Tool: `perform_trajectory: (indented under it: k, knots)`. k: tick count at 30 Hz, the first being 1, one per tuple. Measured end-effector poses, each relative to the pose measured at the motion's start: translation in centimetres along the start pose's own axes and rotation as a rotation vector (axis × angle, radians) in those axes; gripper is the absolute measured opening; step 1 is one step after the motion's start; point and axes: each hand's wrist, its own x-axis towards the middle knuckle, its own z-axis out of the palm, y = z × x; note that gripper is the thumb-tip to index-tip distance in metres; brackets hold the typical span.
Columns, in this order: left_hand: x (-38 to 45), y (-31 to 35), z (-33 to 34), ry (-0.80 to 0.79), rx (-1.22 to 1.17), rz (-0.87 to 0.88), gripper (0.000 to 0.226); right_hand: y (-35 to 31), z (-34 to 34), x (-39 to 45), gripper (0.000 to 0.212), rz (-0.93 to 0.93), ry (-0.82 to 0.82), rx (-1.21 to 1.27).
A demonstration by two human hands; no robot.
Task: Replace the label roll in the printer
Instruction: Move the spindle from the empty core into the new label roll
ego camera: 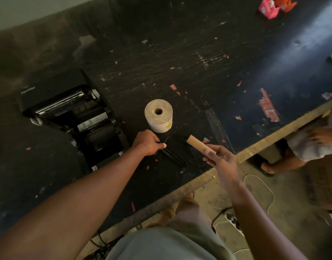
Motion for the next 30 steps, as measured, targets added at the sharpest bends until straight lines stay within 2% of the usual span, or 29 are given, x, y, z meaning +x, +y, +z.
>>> perform_trajectory:
  k: [2, 6, 8, 11, 13, 19, 25, 30]
  knots:
    - [-0.5, 0.1, -0.1, 0.124, 0.130, 0.052, 0.029, -0.1, -0.2, -0.2, 0.023, 0.000, 0.004, 0.004]
    - [-2.1, 0.1, -0.4, 0.644, 0.137, 0.334, 0.033, -0.2, -0.2, -0.4, 0.018, 0.010, 0.009, 0.003]
    - [-2.1, 1.1, -1.2, 0.754, 0.157, 0.369, 0.043, -0.1, -0.1, -0.4, 0.017, 0.013, 0.009, -0.002]
    - [-1.4, 3.5, -2.2, 0.632, 0.265, 0.207, 0.067, 0.3, -0.3, -0.3, 0.020, 0.018, 0.007, -0.030]
    - [-0.9, 4.8, -2.7, 0.545, 0.304, 0.133, 0.076, 0.8, -0.3, -0.1, 0.020, -0.010, 0.020, -0.078]
    - [0.2, 5.7, -3.5, 0.497, 0.293, 0.114, 0.064, 2.4, 1.2, 1.1, 0.025, -0.180, 0.077, -0.489]
    - [0.8, 4.7, -3.5, 0.491, 0.214, 0.163, 0.053, 4.0, 3.4, 2.1, 0.034, -0.214, 0.059, -0.788]
    - [0.8, 2.3, -4.8, 0.516, -0.113, 0.091, 0.051, 3.4, 4.2, 2.2, 0.039, -0.377, 0.032, -1.071]
